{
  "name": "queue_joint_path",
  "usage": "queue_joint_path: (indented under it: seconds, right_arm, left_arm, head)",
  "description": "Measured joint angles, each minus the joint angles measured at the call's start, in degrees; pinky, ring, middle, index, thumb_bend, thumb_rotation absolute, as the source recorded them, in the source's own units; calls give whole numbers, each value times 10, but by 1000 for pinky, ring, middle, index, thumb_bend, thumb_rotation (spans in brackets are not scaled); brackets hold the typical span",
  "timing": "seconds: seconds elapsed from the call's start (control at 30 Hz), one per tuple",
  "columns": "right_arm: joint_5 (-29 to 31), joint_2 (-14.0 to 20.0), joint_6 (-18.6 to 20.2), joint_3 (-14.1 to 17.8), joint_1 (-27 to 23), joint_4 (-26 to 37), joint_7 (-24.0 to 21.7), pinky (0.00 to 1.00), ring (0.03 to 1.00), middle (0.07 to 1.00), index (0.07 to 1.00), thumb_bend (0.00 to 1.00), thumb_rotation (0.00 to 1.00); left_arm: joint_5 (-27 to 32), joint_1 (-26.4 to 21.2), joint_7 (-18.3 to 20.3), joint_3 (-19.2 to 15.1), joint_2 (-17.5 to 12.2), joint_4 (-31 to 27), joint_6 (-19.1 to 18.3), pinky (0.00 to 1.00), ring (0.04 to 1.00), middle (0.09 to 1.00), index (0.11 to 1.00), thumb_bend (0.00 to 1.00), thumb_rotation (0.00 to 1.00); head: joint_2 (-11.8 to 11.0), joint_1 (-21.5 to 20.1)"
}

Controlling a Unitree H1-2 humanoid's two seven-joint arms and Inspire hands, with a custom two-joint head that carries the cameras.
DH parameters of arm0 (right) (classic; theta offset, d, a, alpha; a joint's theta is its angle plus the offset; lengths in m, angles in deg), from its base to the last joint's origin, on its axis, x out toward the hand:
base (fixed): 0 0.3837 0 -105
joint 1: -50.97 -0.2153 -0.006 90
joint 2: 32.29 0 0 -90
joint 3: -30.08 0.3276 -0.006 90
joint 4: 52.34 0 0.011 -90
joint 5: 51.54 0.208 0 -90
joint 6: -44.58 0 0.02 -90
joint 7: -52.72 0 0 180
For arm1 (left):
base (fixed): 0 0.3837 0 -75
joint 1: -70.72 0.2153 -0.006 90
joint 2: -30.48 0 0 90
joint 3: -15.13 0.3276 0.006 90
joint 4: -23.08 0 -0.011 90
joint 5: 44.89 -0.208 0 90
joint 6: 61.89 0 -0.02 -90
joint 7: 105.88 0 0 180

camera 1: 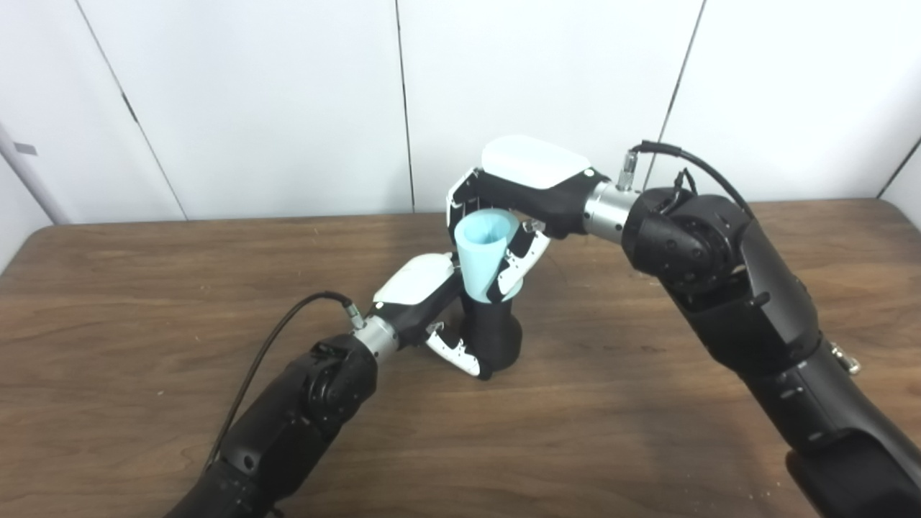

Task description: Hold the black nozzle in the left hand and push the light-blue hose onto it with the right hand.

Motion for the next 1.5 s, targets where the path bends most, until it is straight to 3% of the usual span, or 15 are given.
queue_joint_path:
  seconds: [0.1,0.37,0.83,1.2,1.5]
  right_arm:
    - [2,4,-4,-1,2,4,0,466,492,477,466,518,0]
    - [17,22,-22,3,15,12,2,371,431,481,493,519,0]
    - [24,11,8,20,67,21,46,350,416,496,506,517,0]
    - [16,7,23,-3,68,21,47,344,406,484,517,515,0]
    - [13,21,-6,-20,68,19,60,366,432,453,511,517,0]
  left_arm:
    - [0,0,1,0,0,0,1,1000,614,474,487,527,0]
    - [0,0,2,1,1,0,6,1000,609,474,487,527,0]
    - [0,1,7,1,2,-3,6,1000,607,476,486,527,0]
    - [0,1,8,1,2,-3,6,1000,609,488,481,526,0]
    - [0,1,9,1,4,-4,6,1000,614,493,479,526,0]
  head:
    - [0,-3]
    - [4,-6]
    - [8,-5]
    - [11,-4]
    - [12,-3]
